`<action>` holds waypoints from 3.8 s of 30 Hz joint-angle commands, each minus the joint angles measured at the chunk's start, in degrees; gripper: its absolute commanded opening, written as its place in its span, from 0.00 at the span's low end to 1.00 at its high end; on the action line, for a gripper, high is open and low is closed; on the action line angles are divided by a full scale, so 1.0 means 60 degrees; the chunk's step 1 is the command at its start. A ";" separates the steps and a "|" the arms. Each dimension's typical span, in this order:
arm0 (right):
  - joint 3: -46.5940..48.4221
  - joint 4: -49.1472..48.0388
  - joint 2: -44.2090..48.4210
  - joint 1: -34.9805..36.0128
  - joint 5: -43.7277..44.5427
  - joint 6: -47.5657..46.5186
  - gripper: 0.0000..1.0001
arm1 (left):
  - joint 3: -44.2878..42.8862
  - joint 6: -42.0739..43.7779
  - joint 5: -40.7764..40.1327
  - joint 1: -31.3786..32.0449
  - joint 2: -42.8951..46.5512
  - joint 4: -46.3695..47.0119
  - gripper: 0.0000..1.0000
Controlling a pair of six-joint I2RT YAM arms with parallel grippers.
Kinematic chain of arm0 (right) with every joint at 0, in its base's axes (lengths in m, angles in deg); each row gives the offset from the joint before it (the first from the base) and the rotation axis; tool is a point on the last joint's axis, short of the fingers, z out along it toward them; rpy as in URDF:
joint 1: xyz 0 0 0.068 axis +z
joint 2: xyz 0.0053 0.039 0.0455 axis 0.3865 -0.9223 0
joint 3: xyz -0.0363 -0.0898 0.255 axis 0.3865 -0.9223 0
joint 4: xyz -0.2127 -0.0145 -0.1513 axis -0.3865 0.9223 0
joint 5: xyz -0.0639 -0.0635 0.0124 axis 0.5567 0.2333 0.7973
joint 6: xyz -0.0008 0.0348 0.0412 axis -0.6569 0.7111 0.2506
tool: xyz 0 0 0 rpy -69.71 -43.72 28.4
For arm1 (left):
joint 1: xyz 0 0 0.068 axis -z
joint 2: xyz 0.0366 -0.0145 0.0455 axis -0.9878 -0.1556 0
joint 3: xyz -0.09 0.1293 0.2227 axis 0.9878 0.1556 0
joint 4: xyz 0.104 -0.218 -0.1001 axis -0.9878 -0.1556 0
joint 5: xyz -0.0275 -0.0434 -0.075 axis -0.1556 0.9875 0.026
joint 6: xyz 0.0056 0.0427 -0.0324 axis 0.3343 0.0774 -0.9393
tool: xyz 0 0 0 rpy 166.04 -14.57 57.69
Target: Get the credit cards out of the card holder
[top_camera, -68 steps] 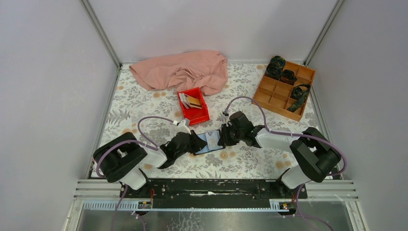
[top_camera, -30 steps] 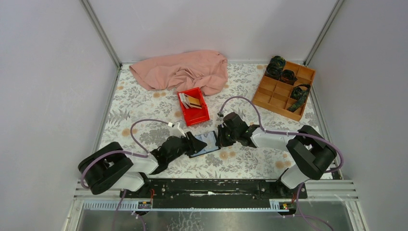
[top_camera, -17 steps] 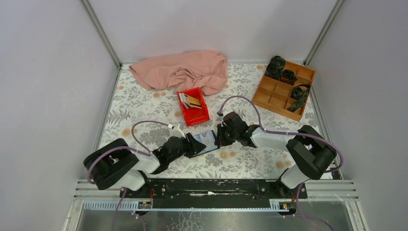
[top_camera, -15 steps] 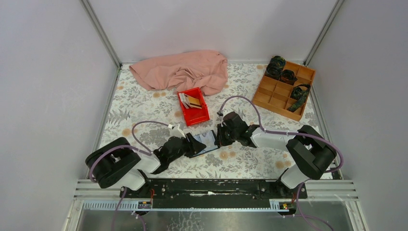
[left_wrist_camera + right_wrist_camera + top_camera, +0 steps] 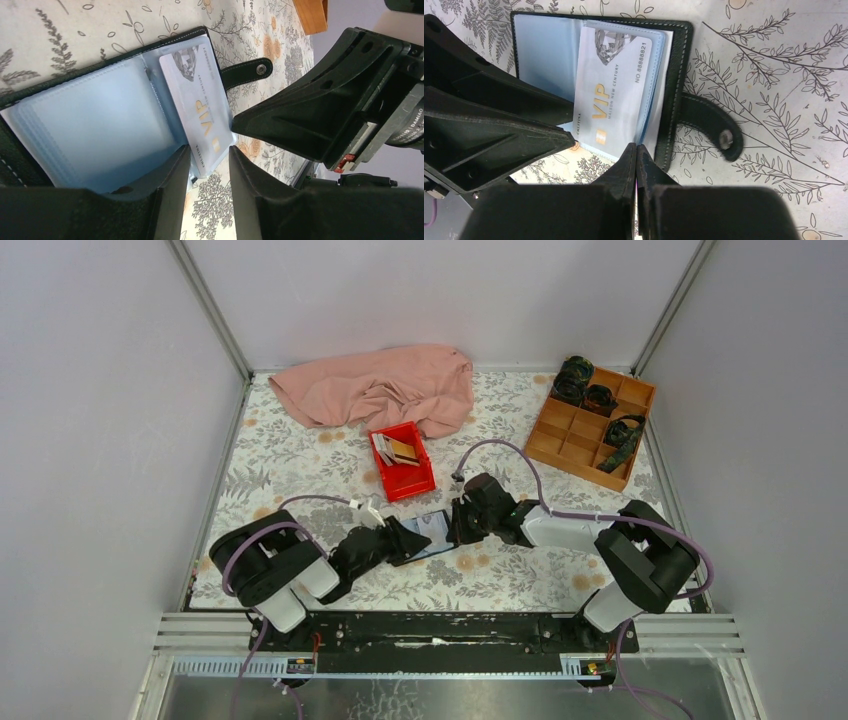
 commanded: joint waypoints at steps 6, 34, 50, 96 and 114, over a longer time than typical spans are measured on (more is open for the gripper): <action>-0.0008 -0.0449 -0.0310 0.0096 -0.0351 0.0118 0.00 | 0.0533 -0.0151 0.0171 -0.0209 -0.0060 0.1905 0.34; 0.0023 -0.0403 -0.0480 0.0098 -0.0454 0.0027 0.00 | -0.0549 -0.0180 0.1843 -0.0406 -0.2598 0.4239 0.32; 0.0045 -0.0295 -0.0418 0.0069 -0.0268 -0.0035 0.00 | -0.0609 -0.0317 0.2232 -0.0546 -0.2960 0.4254 0.20; -0.0197 -0.0738 -0.0579 -0.0438 -0.0598 0.0349 0.00 | 0.0724 -0.0038 0.2584 -0.1708 -0.2158 0.4300 0.26; -0.0197 -0.0993 -0.0944 -0.0566 -0.0749 0.0419 0.00 | 0.1226 0.0016 0.2472 -0.1828 -0.1860 0.4298 0.21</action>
